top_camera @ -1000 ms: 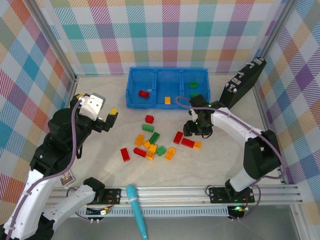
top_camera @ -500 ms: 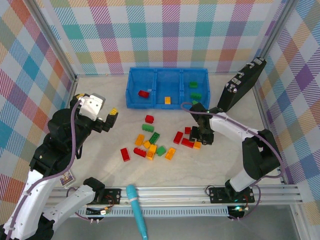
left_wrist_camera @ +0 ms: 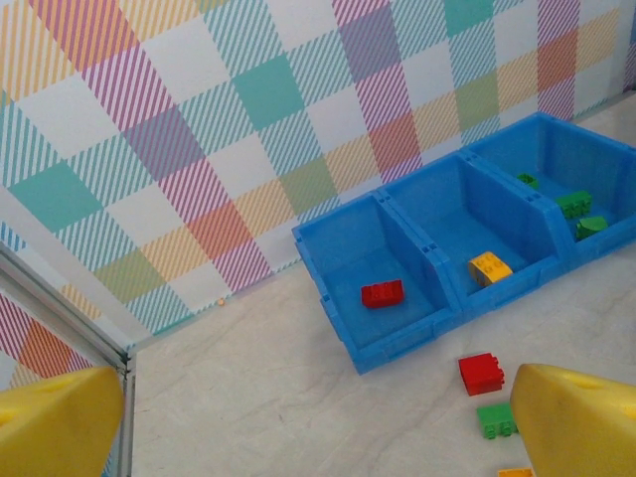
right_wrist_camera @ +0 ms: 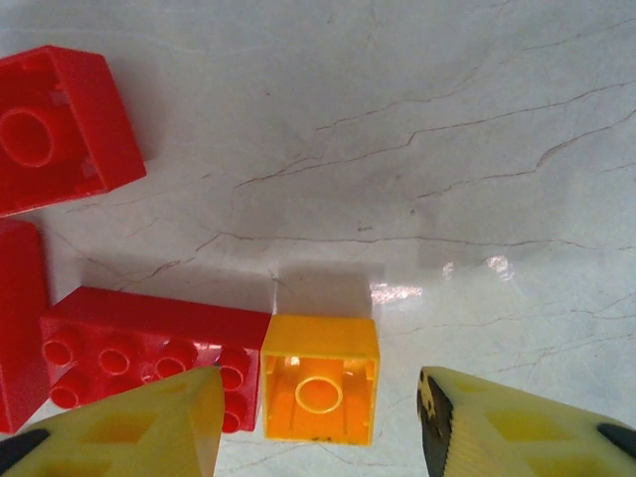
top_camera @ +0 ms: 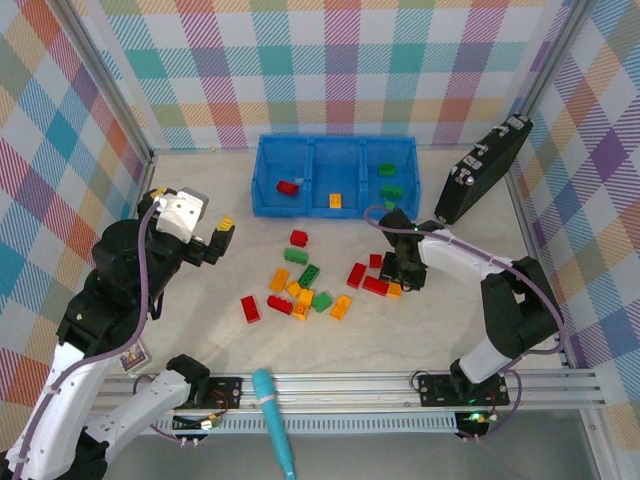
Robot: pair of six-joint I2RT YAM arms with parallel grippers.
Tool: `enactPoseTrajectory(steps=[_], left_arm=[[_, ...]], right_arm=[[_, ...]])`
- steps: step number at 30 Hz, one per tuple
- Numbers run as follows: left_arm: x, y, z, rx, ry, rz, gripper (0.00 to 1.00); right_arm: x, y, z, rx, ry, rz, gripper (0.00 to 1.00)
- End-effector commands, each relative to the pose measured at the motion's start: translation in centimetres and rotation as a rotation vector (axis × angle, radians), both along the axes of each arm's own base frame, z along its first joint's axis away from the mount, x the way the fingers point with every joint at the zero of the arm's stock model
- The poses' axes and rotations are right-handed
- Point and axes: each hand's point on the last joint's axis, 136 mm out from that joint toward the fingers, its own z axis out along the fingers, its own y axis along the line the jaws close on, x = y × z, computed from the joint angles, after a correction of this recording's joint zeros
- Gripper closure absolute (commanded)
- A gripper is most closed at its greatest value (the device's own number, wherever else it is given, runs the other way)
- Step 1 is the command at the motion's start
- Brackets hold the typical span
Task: Sort the legos into containers by color
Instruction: Pick up the lego from the center of the table.
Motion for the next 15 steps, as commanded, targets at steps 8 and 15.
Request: enactPoseTrajectory(steps=[8, 15], left_arm=[[-0.2, -0.4, 0.2, -0.013, -0.009, -0.019, 0.00], [-0.2, -0.4, 0.3, -0.012, -0.011, -0.019, 0.00]], right_arm=[[0.6, -0.9, -2.0, -0.026, -0.010, -0.047, 0.45], [0.6, -0.8, -3.0, -0.016, 0.004, -0.057, 0.45]])
